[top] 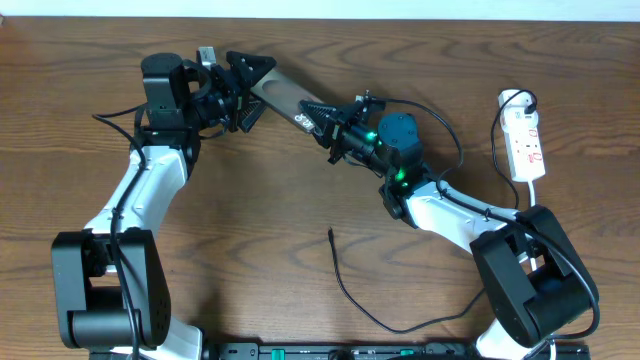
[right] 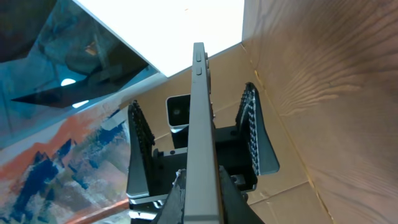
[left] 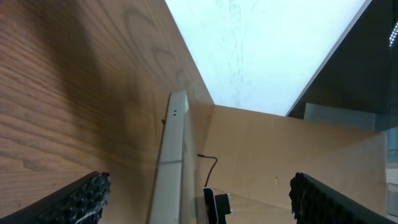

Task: Plug charger to phone and switch on socket

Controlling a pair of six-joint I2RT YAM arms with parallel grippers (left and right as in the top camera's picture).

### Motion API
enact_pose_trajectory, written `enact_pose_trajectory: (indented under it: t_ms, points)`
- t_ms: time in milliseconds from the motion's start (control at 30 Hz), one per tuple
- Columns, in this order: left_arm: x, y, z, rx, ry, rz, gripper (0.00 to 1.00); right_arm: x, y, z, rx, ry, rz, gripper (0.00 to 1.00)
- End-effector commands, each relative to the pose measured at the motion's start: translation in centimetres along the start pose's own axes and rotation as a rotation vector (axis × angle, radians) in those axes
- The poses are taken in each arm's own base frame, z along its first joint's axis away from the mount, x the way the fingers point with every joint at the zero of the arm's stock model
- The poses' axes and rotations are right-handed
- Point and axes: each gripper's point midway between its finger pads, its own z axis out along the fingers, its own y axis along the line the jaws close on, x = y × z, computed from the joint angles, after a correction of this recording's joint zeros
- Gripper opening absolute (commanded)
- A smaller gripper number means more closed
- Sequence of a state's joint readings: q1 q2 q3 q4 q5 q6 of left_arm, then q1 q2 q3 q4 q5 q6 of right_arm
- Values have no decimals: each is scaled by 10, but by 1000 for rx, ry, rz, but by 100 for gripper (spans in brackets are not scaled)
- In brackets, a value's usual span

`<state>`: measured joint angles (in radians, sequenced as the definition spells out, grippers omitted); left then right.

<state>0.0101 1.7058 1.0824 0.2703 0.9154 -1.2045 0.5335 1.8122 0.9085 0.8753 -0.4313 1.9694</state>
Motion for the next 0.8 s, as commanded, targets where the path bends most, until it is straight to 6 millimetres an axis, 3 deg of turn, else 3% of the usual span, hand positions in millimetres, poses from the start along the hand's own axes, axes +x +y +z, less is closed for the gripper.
enact_pose_trajectory:
  t_ms: [0,267,433,533,633,767]
  points:
    - [5,-1,1,6,18,-17,94,12,9,5,-30,20,0,1]
    - [11,-1,10,-8,11,-68,88,21,7,8,-39,20,-3,1]
    - [13,-1,13,-12,8,-66,79,21,8,8,-41,22,-5,1]
    - [12,-1,13,-14,2,-69,67,22,8,8,-41,22,-5,1]
    - [11,0,13,-15,-3,-69,64,22,8,8,-41,22,-5,1]
    - [9,1,13,-19,-16,-70,53,25,6,9,-38,29,-5,1]
